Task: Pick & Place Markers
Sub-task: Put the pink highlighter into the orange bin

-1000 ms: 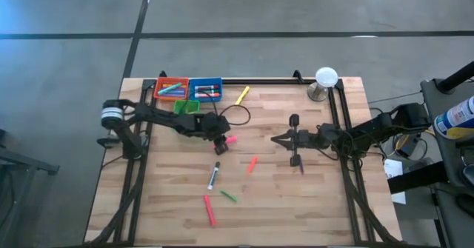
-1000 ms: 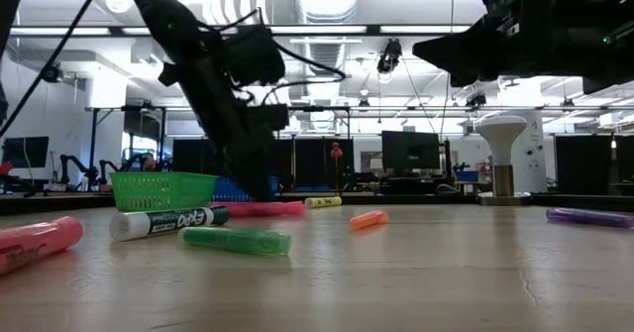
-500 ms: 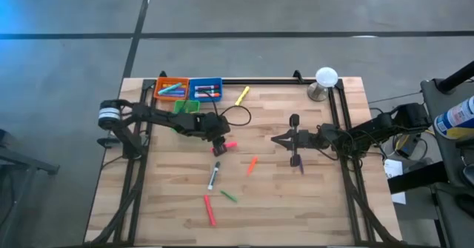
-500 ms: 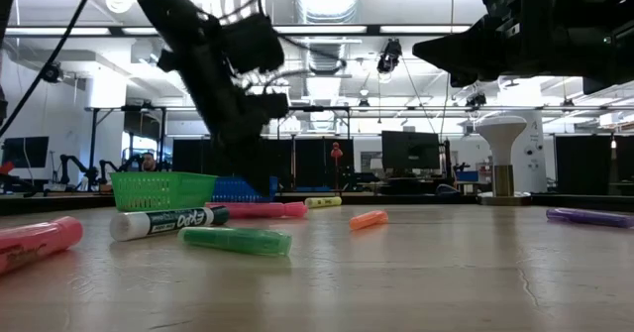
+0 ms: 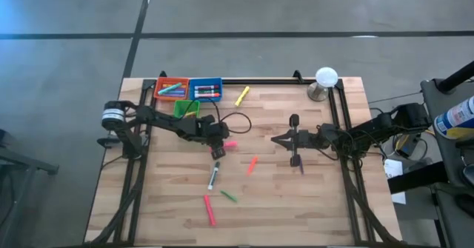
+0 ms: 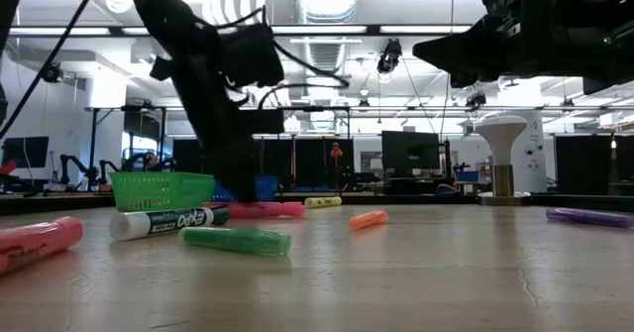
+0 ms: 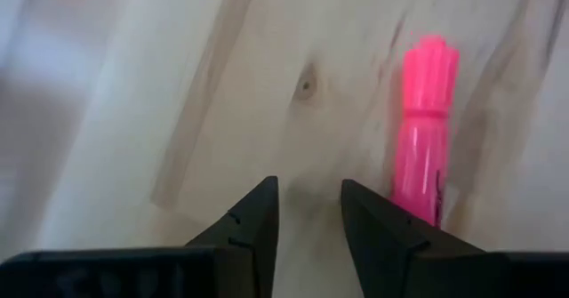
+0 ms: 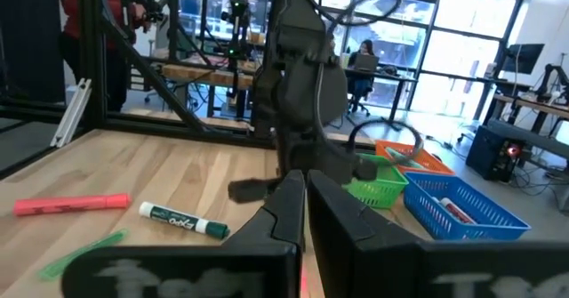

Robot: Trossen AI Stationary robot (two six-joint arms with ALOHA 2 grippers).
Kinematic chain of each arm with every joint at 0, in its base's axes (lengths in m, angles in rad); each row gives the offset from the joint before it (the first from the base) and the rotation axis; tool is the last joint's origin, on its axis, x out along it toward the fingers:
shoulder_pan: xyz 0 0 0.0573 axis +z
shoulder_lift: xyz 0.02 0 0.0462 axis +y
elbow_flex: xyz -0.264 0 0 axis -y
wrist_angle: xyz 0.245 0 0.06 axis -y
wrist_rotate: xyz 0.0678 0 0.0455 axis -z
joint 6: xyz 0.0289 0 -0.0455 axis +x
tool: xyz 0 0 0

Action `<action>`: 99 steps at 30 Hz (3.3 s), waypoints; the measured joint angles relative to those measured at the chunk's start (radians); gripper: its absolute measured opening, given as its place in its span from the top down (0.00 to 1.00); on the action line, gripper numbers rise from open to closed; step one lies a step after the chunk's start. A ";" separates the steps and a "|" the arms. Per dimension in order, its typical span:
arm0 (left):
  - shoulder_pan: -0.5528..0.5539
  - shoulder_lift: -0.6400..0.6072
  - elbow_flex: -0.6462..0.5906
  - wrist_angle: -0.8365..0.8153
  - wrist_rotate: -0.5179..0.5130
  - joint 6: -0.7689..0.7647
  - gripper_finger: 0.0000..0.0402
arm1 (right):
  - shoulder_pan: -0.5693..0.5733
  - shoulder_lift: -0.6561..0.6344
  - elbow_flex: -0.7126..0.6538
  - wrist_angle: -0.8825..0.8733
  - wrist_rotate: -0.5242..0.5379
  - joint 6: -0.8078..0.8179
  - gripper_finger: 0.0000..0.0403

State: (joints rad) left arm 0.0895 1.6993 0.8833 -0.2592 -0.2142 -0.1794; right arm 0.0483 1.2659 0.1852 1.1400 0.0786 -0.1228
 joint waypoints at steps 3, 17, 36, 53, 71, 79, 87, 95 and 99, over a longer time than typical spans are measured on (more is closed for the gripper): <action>0.000 0.008 -0.003 0.007 0.019 0.012 0.70 | 0.000 0.000 0.000 0.000 0.000 -0.003 0.97; -0.008 -0.032 0.035 -0.044 0.087 -0.056 0.70 | 0.000 0.000 0.000 -0.008 0.001 -0.002 0.97; -0.201 -0.028 0.034 -0.002 0.109 -0.177 0.70 | 0.000 0.000 0.000 -0.007 0.001 0.008 0.97; -0.215 0.009 0.053 0.057 0.085 -0.180 0.70 | 0.000 0.000 0.000 -0.007 0.001 0.012 0.97; -0.188 0.061 0.054 0.043 0.102 -0.102 0.83 | 0.000 0.000 0.000 -0.007 0.001 0.015 0.97; -0.130 -0.083 0.050 -0.173 -0.033 -0.005 0.88 | 0.000 0.000 0.000 -0.016 0.001 0.018 0.97; -0.030 -0.297 0.044 -0.402 -0.348 0.252 0.88 | 0.000 0.000 0.000 -0.019 0.001 0.019 0.97; 0.333 -0.438 -0.065 -0.298 -0.450 0.610 0.88 | 0.000 0.000 0.000 -0.021 0.001 0.019 0.97; 0.538 -0.437 -0.138 -0.133 -0.429 0.749 0.88 | 0.000 0.000 0.000 -0.021 0.001 0.018 0.97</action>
State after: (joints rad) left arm 0.6270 1.2625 0.7455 -0.3920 -0.6431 0.5698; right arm 0.0486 1.2663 0.1848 1.1194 0.0792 -0.1047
